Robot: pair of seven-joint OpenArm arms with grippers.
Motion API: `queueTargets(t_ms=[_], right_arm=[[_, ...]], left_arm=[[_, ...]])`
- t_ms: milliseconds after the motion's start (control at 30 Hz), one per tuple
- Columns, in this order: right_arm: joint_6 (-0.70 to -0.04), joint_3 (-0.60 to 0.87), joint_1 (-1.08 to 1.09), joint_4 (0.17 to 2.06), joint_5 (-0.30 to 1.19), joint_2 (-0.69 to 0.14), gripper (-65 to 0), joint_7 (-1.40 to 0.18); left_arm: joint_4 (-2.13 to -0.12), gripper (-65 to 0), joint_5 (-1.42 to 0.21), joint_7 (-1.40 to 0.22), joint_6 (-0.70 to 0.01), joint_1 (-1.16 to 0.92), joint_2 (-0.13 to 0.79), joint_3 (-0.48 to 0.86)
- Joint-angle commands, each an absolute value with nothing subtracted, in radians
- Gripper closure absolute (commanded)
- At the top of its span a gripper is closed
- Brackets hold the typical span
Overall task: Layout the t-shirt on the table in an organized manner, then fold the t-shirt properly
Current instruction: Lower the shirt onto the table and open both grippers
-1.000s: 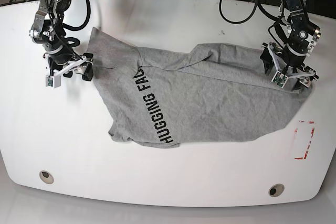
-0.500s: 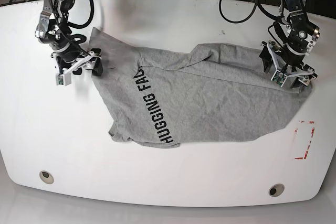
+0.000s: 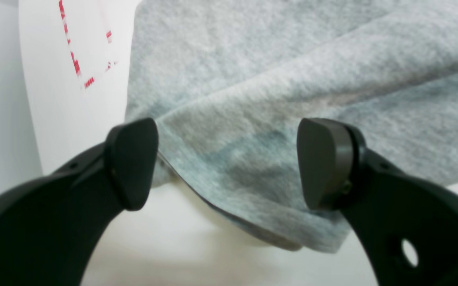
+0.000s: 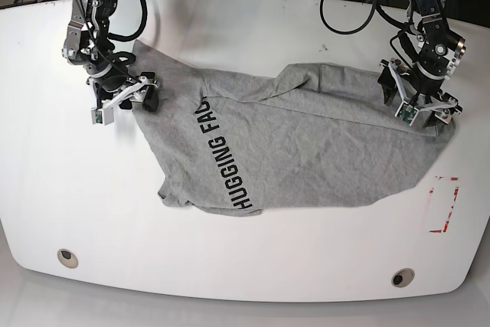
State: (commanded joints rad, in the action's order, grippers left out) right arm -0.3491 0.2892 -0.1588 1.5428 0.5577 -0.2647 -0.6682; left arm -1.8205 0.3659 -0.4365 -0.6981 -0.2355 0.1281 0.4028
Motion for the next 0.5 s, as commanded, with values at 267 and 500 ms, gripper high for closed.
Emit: queueTargets(t_ms=[267,500], right_arm=[[-0.387,0.289,-0.139,1.538,0.558,-0.271,0.0,-0.674],[-0.389,0.289,-0.140,1.540,0.558,-0.271,0.0,-0.674]], left_arm=[[-1.824,-52.0,0.364,-0.437,-0.698,-0.263,0.125,0.430],[-1.839,-52.0,0.358,-0.435,-0.698,-0.285,0.099,0.489]])
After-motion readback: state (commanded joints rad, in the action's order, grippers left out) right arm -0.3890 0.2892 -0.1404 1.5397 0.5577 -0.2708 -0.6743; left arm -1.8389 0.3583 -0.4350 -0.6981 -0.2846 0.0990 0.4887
